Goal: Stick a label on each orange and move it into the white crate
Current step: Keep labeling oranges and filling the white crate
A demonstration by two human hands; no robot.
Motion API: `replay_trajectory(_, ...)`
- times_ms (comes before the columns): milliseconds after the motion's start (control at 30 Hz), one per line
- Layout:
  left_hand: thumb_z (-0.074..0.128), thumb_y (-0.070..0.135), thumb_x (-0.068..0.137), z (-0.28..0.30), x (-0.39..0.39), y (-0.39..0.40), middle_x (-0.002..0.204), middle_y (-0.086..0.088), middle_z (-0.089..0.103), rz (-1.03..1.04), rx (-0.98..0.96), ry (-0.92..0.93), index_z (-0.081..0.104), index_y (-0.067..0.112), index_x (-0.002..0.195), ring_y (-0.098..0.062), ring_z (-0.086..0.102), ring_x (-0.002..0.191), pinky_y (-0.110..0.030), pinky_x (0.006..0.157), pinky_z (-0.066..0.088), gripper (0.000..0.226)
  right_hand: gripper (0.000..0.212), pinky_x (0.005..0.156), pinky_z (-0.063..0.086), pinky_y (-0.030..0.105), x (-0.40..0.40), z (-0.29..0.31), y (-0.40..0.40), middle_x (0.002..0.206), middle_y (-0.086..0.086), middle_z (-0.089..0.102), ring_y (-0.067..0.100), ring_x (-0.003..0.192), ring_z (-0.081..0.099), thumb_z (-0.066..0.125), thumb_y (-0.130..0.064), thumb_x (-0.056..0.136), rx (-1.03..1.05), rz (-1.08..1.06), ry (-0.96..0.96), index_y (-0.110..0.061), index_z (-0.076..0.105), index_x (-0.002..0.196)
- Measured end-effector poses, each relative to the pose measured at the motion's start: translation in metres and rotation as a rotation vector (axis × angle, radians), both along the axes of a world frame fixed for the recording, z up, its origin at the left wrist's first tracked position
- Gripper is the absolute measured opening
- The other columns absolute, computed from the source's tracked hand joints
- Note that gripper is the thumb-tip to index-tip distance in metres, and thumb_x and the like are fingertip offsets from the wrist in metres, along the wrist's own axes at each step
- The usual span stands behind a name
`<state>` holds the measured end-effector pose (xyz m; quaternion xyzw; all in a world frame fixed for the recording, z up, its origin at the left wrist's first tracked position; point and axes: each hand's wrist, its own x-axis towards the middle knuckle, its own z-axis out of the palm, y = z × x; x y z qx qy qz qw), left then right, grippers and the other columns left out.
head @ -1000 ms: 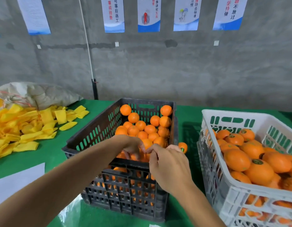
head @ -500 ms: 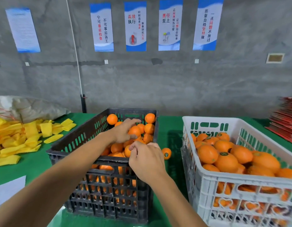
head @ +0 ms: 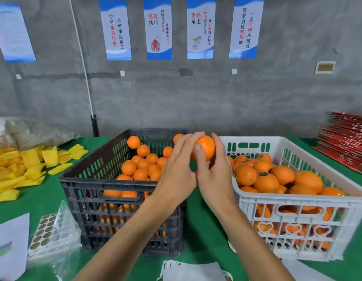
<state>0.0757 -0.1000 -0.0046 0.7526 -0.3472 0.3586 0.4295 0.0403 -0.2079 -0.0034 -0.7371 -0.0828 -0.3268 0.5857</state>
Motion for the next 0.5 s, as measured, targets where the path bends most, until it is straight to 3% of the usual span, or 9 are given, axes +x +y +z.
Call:
replay_trajectory(67, 0.076, 0.007, 0.092, -0.025, -0.015, -0.017, 0.148, 0.009, 0.042, -0.028, -0.011, 0.013, 0.039, 0.03, 0.152, -0.005, 0.043, 0.139, -0.015, 0.108, 0.038, 0.074, 0.067, 0.105, 0.051, 0.032, -0.018, -0.022, -0.015, 0.145, -0.01, 0.054, 0.004, 0.129, 0.055, 0.055, -0.06, 0.095, 0.008, -0.034, -0.034, -0.037, 0.035, 0.155)
replay_trajectory(133, 0.075, 0.008, 0.092, -0.06, -0.027, -0.028, 0.151, 0.012, 0.038, -0.066, 0.005, 0.114, 0.035, 0.036, 0.153, -0.008, 0.044, 0.139, -0.023, 0.109, 0.045, 0.079, 0.067, 0.103, 0.052, 0.03, -0.034, -0.052, -0.03, 0.144, -0.013, 0.054, 0.005, 0.129, 0.056, 0.06, -0.059, 0.092, -0.007, -0.059, -0.002, -0.037, 0.041, 0.152)
replay_trajectory(200, 0.076, 0.006, 0.089, -0.099, -0.037, -0.03, 0.15, 0.022, 0.033, -0.11, 0.036, 0.275, 0.033, 0.047, 0.151, -0.005, 0.049, 0.132, -0.031, 0.102, 0.053, 0.086, 0.072, 0.101, 0.053, 0.027, -0.047, -0.086, -0.043, 0.142, -0.015, 0.055, 0.003, 0.127, 0.057, 0.064, -0.063, 0.087, -0.048, -0.049, 0.101, -0.039, 0.043, 0.151)
replay_trajectory(300, 0.069, 0.021, 0.093, -0.156, -0.05, -0.023, 0.146, 0.034, 0.029, -0.1, 0.128, 0.453, 0.024, 0.062, 0.146, -0.004, 0.057, 0.115, -0.025, 0.087, 0.056, 0.081, 0.078, 0.099, 0.055, 0.028, -0.06, -0.135, -0.063, 0.135, -0.015, 0.062, -0.001, 0.116, 0.063, 0.069, -0.063, 0.084, -0.127, 0.092, 0.363, -0.037, 0.043, 0.153)
replay_trajectory(400, 0.067, 0.034, 0.099, -0.205, -0.061, -0.011, 0.149, 0.022, 0.03, -0.019, 0.206, 0.581, 0.02, 0.057, 0.148, -0.012, 0.057, 0.119, -0.035, 0.092, 0.056, 0.071, 0.07, 0.101, 0.054, 0.03, -0.075, -0.179, -0.081, 0.127, -0.016, 0.065, -0.006, 0.112, 0.062, 0.067, -0.061, 0.088, -0.255, 0.218, 0.562, -0.037, 0.045, 0.15)
replay_trajectory(500, 0.066, 0.037, 0.1, -0.23, -0.063, -0.005, 0.149, 0.016, 0.027, 0.012, 0.202, 0.709, 0.015, 0.059, 0.143, -0.018, 0.058, 0.119, -0.038, 0.094, 0.055, 0.071, 0.066, 0.115, 0.04, 0.027, -0.088, -0.212, -0.097, 0.14, -0.034, 0.049, -0.015, 0.13, 0.043, 0.061, -0.073, 0.087, -0.502, 0.267, 0.637, -0.043, 0.051, 0.144)
